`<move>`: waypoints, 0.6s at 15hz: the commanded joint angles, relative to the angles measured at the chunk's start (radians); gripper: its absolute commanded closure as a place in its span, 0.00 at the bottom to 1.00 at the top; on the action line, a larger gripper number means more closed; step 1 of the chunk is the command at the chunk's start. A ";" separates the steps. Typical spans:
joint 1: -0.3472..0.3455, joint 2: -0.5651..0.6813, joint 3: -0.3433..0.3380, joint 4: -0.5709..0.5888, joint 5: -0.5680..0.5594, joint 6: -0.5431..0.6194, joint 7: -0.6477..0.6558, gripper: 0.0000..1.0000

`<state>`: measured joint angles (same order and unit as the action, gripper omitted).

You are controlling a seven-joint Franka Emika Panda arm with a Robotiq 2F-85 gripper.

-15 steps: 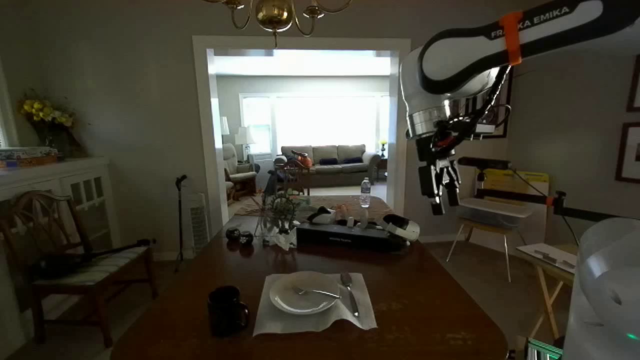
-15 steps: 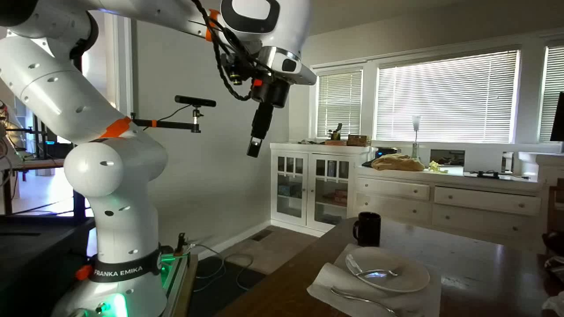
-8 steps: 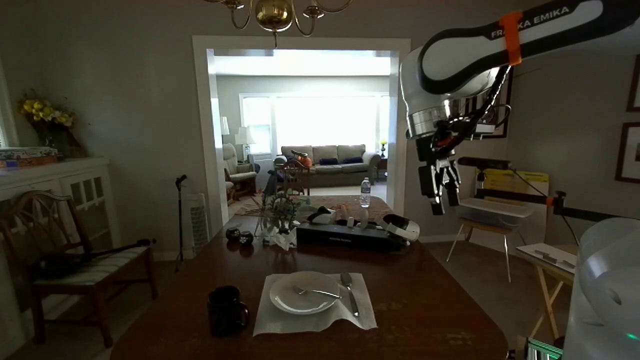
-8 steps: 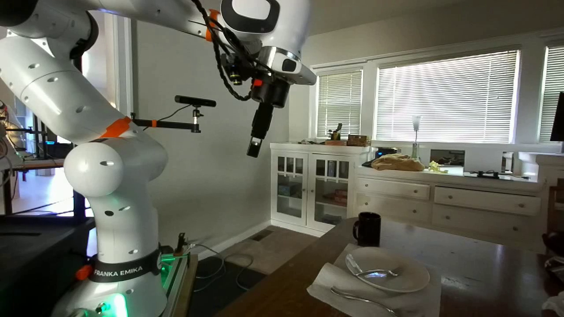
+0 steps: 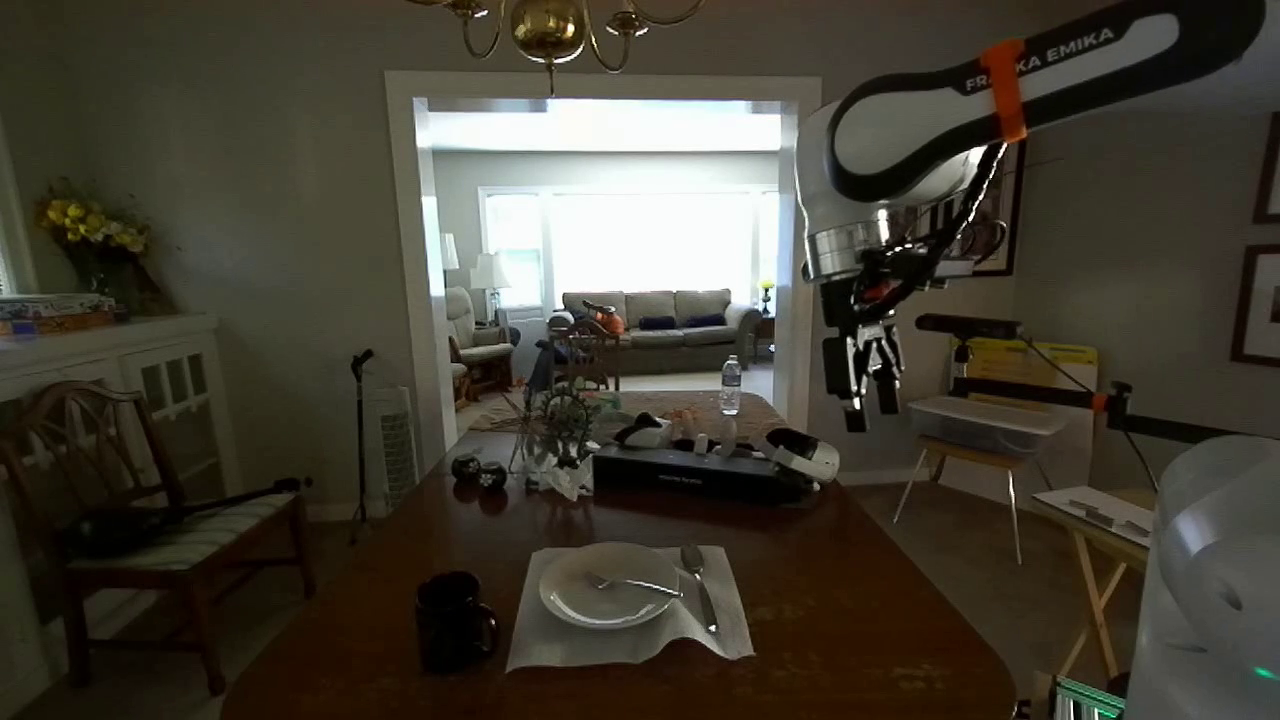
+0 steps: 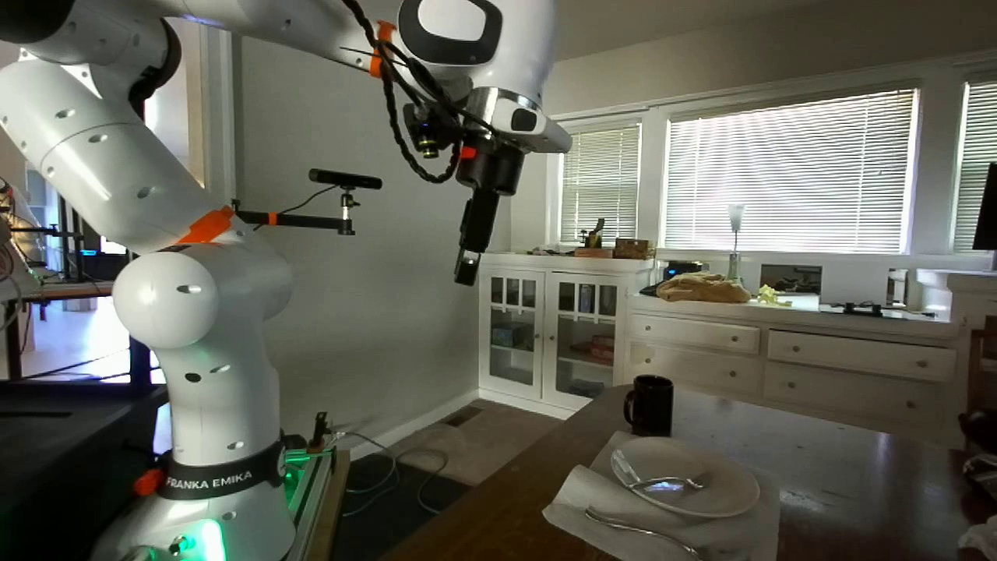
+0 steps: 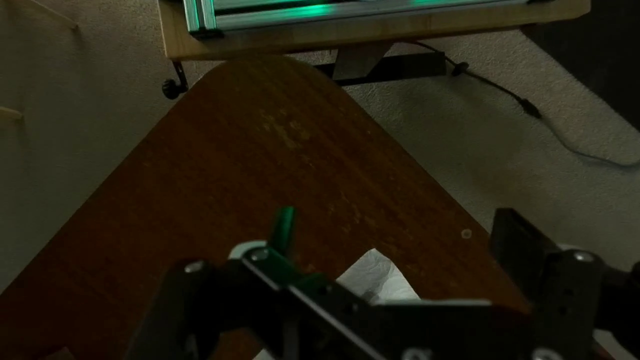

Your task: Put the fork next to the spoon

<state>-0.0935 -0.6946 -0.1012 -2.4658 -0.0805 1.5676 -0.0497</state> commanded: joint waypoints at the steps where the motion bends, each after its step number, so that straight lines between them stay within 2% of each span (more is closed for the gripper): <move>1: 0.015 0.062 -0.017 -0.014 -0.040 0.191 -0.068 0.00; 4: 0.021 0.128 -0.028 -0.038 -0.062 0.426 -0.128 0.00; 7: 0.048 0.232 -0.048 -0.028 -0.019 0.577 -0.214 0.00; 9: 0.069 0.301 -0.051 -0.011 0.014 0.637 -0.247 0.00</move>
<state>-0.0616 -0.4930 -0.1344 -2.5005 -0.1122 2.1273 -0.2403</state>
